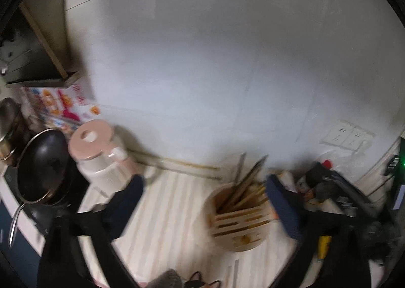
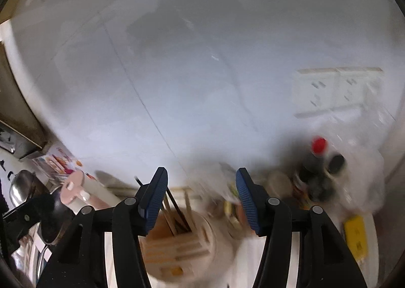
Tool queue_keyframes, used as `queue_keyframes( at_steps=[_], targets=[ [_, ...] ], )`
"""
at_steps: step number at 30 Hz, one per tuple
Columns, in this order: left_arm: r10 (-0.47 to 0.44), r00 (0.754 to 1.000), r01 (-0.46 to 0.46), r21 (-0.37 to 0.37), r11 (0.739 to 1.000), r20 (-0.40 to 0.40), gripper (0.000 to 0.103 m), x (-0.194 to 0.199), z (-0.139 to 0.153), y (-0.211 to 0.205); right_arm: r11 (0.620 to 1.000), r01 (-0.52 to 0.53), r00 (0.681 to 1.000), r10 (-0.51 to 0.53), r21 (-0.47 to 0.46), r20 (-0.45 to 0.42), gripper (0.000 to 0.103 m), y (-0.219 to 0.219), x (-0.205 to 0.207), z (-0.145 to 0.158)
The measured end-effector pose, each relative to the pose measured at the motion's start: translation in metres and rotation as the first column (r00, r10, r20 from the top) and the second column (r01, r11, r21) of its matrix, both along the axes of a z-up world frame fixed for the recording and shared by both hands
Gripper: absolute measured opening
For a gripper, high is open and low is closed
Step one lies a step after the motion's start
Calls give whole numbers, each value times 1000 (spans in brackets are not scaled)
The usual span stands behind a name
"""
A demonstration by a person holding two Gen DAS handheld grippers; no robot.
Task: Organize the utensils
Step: 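Carry both chopsticks up into the beige holder and open both tools, then grasp a black chopstick with the right tool while the left tool grasps a wooden chopstick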
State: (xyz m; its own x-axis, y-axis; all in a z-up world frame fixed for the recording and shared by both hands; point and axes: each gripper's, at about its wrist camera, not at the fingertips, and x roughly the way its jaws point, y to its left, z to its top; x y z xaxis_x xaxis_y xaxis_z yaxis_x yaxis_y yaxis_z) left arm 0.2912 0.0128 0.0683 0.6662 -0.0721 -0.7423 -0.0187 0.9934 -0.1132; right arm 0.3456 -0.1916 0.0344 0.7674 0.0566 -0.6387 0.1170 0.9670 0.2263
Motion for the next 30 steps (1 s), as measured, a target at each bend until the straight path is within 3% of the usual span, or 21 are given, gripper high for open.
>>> queue_keyframes(
  at_steps=[2, 4, 7, 11, 14, 15, 16, 19, 22, 26, 30],
  targets=[
    [29, 999, -29, 24, 999, -23, 103, -7, -15, 6, 1000, 23, 999, -23, -7, -41, 62, -9, -18, -11],
    [50, 996, -46, 53, 998, -74, 103, -13, -41, 11, 1000, 24, 997, -25, -12, -73, 75, -15, -36, -27],
    [62, 984, -49, 85, 995, -164, 103, -23, -87, 14, 999, 22, 990, -25, -22, -137, 77, -21, -56, -57],
    [79, 960, -40, 148, 988, -268, 103, -40, -151, 9, 1000, -5, 953, 0, -16, -302, 77, -23, -75, -124],
    [86, 928, -21, 180, 984, -362, 103, -50, -197, 4, 999, -23, 894, 31, 22, -448, 66, -19, -86, -184],
    [83, 916, -7, 191, 981, -392, 103, -53, -214, 2, 999, -30, 865, 41, 30, -500, 52, -17, -89, -205],
    [81, 904, 7, 204, 979, -421, 103, -57, -230, 0, 999, -33, 839, 48, 37, -541, 45, -14, -92, -224],
    [82, 877, 37, 236, 971, -474, 103, -66, -263, -4, 998, -25, 776, 59, 63, -628, 40, -9, -102, -270],
    [86, 856, 54, 254, 966, -510, 103, -74, -284, -6, 998, -33, 737, 65, 61, -673, 40, -1, -110, -298],
    [111, 846, 73, 319, 945, -522, 103, -81, -302, -9, 998, -50, 711, 70, 49, -700, 40, 10, -115, -315],
    [121, 835, 76, 330, 941, -536, 103, -85, -314, -6, 997, -70, 694, 59, 14, -718, 40, 20, -119, -326]
  ],
)
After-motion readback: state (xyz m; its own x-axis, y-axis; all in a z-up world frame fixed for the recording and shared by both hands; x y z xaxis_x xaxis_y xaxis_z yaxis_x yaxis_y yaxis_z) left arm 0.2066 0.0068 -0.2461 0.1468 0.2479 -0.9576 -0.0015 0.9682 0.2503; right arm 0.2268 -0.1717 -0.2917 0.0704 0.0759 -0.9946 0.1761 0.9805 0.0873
